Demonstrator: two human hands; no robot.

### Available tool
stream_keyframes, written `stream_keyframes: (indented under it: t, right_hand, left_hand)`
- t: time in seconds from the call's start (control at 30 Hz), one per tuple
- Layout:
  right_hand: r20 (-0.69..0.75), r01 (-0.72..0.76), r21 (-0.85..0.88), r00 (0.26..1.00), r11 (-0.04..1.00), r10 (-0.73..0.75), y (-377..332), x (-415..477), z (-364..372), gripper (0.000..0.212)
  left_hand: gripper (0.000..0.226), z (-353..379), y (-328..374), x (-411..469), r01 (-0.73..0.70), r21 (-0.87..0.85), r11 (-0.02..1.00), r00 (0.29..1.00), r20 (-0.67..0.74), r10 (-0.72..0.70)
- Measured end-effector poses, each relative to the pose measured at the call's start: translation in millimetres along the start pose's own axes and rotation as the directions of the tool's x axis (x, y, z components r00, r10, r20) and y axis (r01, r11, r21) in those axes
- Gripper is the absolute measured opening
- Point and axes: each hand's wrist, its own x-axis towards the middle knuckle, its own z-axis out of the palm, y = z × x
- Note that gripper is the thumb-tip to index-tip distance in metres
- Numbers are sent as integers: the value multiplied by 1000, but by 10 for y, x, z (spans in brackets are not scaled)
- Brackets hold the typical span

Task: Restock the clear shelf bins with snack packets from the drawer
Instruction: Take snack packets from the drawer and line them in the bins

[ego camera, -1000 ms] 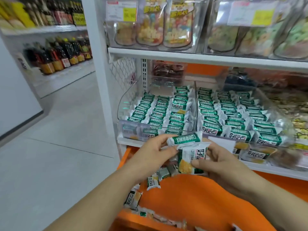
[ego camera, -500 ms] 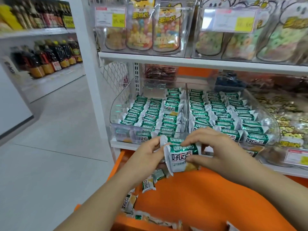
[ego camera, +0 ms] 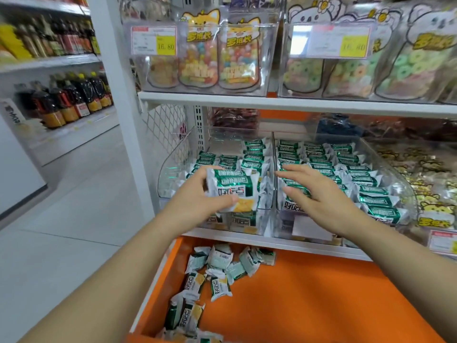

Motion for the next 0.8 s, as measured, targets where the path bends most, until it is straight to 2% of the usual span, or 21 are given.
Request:
stream_keyframes:
  t: [0.13,0.27,0.43,0.57,0.7,0.8]
  right_hand:
    - [173,19,-197,985,980,16,242,62,105,46]
    - [131,76,-244,990,967,-45,310,40,177,52]
    - [96,88,-216,993,972,-69,371,12,252,58]
    - [68,89,-185,995,979,-77,403,12,289,57]
    - [62,94,-190,995,977,-84,429,12,307,59]
    - [59,101,-216,994,971,-90,440,14,318,60]
  left_hand:
    - [53,-2,-33,405,-6,88,996,1000,8,5]
    - [66,126,-157,716,13,240,971,996,77,-32]
    - [73,351,-173,1025,37,282,959,987,137,-79]
    - [72,408,-216,1179,44,312,949,991,110,-82]
    - [85,507,-283,1191,-11,452,892,992,120,-49]
    - [84,596,-329,1149,-135,550,824,987,147,64]
